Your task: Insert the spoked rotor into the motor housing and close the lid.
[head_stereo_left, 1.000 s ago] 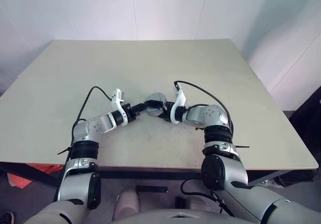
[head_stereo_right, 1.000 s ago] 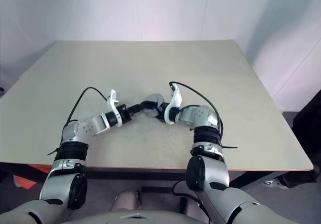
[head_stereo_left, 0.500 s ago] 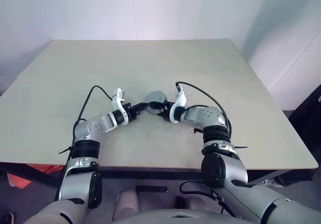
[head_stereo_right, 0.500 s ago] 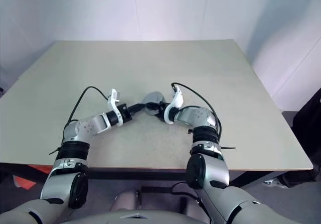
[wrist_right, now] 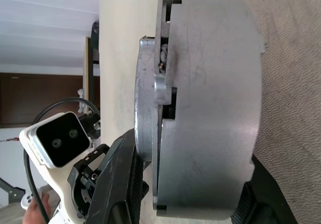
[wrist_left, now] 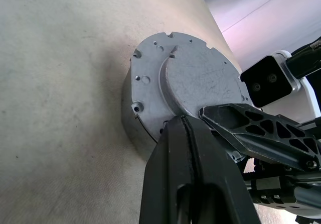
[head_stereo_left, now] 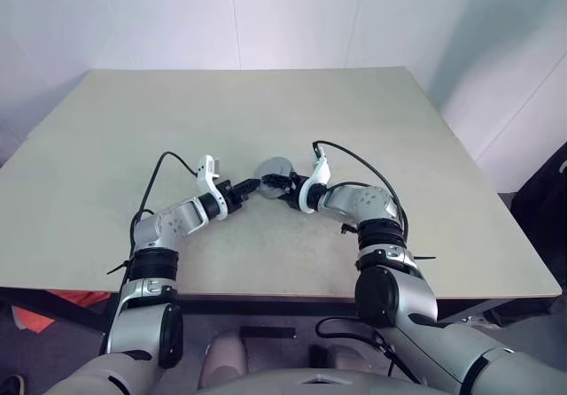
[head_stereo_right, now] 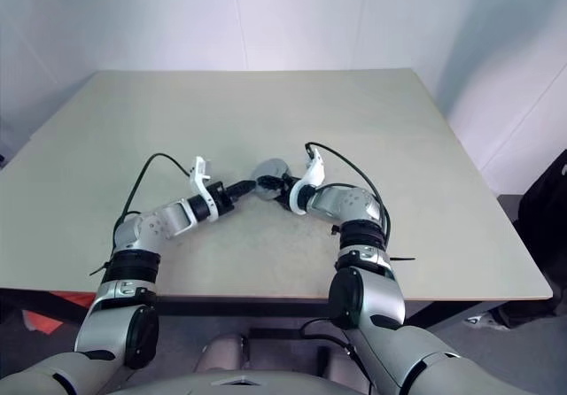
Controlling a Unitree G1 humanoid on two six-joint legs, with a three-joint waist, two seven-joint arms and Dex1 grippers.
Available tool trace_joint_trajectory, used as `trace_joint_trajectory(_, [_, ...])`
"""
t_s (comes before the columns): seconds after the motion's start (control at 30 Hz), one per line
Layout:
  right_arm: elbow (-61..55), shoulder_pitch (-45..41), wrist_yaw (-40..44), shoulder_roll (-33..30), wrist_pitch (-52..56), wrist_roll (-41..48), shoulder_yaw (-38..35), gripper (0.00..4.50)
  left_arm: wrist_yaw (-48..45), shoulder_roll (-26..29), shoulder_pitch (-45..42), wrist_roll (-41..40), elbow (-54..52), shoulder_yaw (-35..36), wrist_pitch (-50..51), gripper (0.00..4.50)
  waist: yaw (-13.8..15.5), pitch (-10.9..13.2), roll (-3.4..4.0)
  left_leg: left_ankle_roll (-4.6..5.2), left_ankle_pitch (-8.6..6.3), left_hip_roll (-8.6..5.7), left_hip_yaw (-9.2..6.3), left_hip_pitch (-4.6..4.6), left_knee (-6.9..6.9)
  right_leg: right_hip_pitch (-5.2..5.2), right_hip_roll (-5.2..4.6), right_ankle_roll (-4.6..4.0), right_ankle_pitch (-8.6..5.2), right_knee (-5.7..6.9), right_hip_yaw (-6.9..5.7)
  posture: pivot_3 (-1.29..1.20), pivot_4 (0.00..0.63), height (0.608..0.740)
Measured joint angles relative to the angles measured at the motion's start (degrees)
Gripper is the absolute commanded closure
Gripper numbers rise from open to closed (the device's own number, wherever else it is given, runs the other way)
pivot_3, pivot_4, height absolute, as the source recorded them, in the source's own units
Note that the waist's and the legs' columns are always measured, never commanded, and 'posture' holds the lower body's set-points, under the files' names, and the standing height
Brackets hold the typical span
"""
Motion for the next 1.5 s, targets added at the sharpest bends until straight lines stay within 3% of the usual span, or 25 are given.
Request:
trace_joint_trajectory(0.2, [0.1,-0.3,0.0,0.0,0.0,2.2,-0.8,2.46,2.4,-1.6,-0.4,-4.1,2.4,6.1,-0.7,4.50,0.0,0.0,-0.07,0.05,0.03,0.02,-0.03,-0.65,0.25,-0.53,0.14,-0.01,0.14,0.13,-0.02,0.00,0.000,0.740])
trace_joint_trajectory(0.47, [-1.1,-3.3,2.3,-0.7,4.1,10.6,-3.4,2.46,8.8,-2.0,-3.2,-15.7,2.8,19.6,-1.4,4.50,0.1,0.1,-0.11,0.26,-0.07,0.23,-0.10,-0.77,0.37,-0.78,0.44,-0.08,0.14,0.52,-0.02,0.00,0.000,0.740])
trace_joint_trajectory(0.6, [-1.2,-3.7,2.3,-1.4,4.3,11.7,-3.3,2.46,8.8,-1.3,-2.0,-17.9,1.7,20.3,-0.9,3.66,0.4,0.1,-0.14,0.31,-0.10,0.31,-0.11,-0.82,0.51,-0.97,0.47,-0.22,0.05,0.87,-0.04,0.00,0.000,0.740])
trace_joint_trajectory(0.83, [-1.2,-3.7,2.3,-1.8,5.4,11.9,-2.9,2.46,8.8,-2.2,-0.6,-24.2,-2.1,20.6,3.3,1.12,0.5,0.1,-0.15,0.29,-0.10,0.49,-0.10,-0.98,0.99,-1.01,0.53,-0.22,0.05,0.97,-0.06,0.00,0.000,0.740])
trace_joint_trajectory(0.93, [-1.2,-3.7,2.3,-1.9,6.2,12.1,-2.4,2.46,8.8,-2.5,-0.3,-25.9,-2.7,20.5,5.2,0.16,0.5,0.1,-0.15,0.29,-0.10,0.52,-0.10,-1.02,1.16,-1.01,0.53,-0.22,0.05,1.00,-0.06,0.00,0.000,0.740])
trace_joint_trajectory(0.97, [-1.2,-3.7,2.3,-1.8,6.4,12.2,-2.2,2.46,8.8,-2.5,-0.3,-26.4,-2.7,20.3,5.8,0.04,0.5,0.1,-0.15,0.29,-0.10,0.52,-0.10,-1.02,1.19,-1.01,0.53,-0.22,0.05,1.03,-0.05,0.00,0.000,0.740])
trace_joint_trajectory(1.17, [-4.6,-3.7,2.8,-1.5,9.0,14.2,-1.4,2.46,10.2,-2.4,-0.4,-29.8,-1.7,19.4,12.0,0.04,0.5,0.1,-0.15,0.28,-0.09,0.52,-0.10,-1.03,1.23,-1.00,0.53,-0.21,0.06,1.07,-0.05,0.00,0.000,0.740])
trace_joint_trajectory(1.5, [-10.0,-2.2,2.9,-0.6,11.4,16.6,0.2,2.46,10.4,-3.0,-3.5,-31.1,1.5,19.1,12.6,0.04,0.5,0.1,-0.16,0.28,-0.09,0.51,-0.13,-1.03,1.24,-0.99,0.54,-0.20,0.07,1.07,-0.05,0.00,0.000,0.740])
